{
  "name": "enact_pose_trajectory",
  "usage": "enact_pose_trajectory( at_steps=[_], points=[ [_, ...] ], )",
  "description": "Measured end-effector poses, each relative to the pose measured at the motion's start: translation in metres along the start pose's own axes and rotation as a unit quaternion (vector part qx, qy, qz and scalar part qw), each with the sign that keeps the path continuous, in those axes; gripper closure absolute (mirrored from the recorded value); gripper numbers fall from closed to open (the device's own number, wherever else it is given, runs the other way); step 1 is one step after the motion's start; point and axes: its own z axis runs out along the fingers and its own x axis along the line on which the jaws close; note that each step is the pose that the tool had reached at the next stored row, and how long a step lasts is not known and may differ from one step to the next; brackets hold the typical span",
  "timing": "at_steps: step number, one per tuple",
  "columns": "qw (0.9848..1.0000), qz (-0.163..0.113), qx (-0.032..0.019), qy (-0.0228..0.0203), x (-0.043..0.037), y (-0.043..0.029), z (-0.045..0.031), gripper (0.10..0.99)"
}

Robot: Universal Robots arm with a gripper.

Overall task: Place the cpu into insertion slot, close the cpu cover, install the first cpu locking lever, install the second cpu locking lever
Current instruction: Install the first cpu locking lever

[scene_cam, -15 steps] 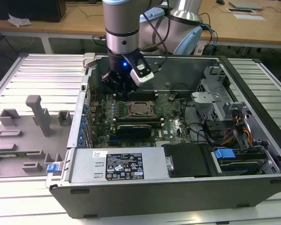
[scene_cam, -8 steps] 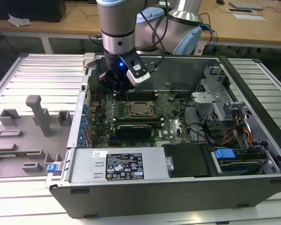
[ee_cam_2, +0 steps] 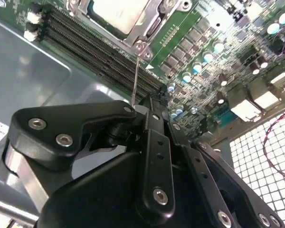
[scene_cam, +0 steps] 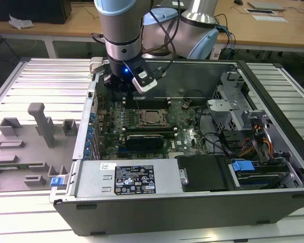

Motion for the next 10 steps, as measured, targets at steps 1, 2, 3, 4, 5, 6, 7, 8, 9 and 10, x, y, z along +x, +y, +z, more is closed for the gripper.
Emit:
enact_pose_trajectory(
  at_steps=[1,2,3,4,5,6,7,8,9,10],
  points=[
    [1.0000,0.000,-0.0001,0.0000,0.0000,0.0000,0.0000,0.980],
    [1.0000,0.000,-0.0002,0.0000,0.0000,-0.0001,0.0000,0.980],
    [1.0000,0.000,-0.0003,0.0001,-0.0015,-0.0003,0.0000,0.980],
    [1.0000,0.000,-0.0003,0.0000,-0.0047,-0.0007,0.0002,0.980],
    [1.0000,0.000,-0.0002,0.0001,-0.0083,-0.0011,0.0004,0.980],
    [1.0000,0.000,-0.0003,0.0001,-0.0116,-0.0017,0.0006,0.980],
    [1.0000,0.000,-0.0003,0.0002,-0.0141,-0.0022,0.0007,0.980],
    [1.0000,0.000,-0.0003,0.0003,-0.0170,-0.0028,0.0008,0.980],
    [1.0000,0.000,-0.0003,0.0005,-0.0196,-0.0034,0.0008,0.980],
    [1.0000,0.000,-0.0003,0.0007,-0.0232,-0.0042,0.0009,0.980]
  ],
)
